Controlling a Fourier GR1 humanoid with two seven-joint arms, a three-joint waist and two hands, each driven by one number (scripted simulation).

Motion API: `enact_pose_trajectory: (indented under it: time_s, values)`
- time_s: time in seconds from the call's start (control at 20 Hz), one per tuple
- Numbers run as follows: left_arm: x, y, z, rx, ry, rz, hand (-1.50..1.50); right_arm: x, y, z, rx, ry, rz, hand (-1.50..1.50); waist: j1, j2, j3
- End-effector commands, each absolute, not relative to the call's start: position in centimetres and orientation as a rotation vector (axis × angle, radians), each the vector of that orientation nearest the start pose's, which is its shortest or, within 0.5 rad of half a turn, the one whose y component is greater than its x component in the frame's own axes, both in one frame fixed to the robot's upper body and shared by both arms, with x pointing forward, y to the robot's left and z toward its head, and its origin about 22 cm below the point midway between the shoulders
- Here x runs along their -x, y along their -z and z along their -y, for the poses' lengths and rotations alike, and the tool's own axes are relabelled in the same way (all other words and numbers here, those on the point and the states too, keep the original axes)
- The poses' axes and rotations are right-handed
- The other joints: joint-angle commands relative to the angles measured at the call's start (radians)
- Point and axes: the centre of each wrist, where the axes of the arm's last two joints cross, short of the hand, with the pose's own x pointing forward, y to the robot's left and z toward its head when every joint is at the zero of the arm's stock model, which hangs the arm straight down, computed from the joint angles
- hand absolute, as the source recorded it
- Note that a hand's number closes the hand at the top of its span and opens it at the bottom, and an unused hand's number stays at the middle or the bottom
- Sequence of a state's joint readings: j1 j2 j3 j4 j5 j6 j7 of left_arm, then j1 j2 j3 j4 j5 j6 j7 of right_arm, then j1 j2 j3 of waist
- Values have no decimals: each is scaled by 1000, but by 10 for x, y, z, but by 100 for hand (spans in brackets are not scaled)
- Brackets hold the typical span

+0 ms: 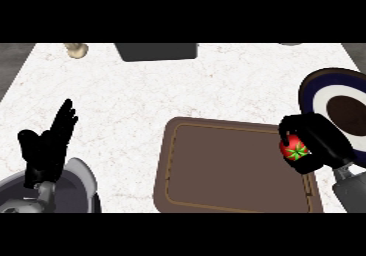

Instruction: Pick the tomato from the tray and place it in the plate

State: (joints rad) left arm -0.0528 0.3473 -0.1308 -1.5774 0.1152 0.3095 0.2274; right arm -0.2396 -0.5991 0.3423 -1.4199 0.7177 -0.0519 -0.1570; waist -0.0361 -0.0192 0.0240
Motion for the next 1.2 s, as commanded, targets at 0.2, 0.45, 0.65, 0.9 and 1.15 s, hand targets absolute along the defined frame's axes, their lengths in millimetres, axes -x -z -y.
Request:
enact_pose_trajectory:
  time_s: [0.2, 0.45, 0.65, 0.9, 1.15]
  values:
    - [-236, 3, -267, -295, -19, 1285, 0, -253, -73, 305, 1017, -1041, 1814, 150, -10, 11, -24]
    - [-239, -6, -257, -291, 8, 1293, 0, -234, -103, 322, 1187, -844, 1848, 150, -8, 11, -24]
    - [-245, -6, -269, -250, 0, 1287, 0, -231, -125, 340, 1230, -758, 1774, 150, 10, 16, -25]
    - [-249, 5, -256, -243, 30, 1285, 0, -254, -128, 373, 1243, -703, 1714, 150, 30, 23, -24]
    - [-253, 1, -228, -252, 30, 1301, 0, -270, -125, 388, 1275, -707, 1627, 150, 40, 25, -24]
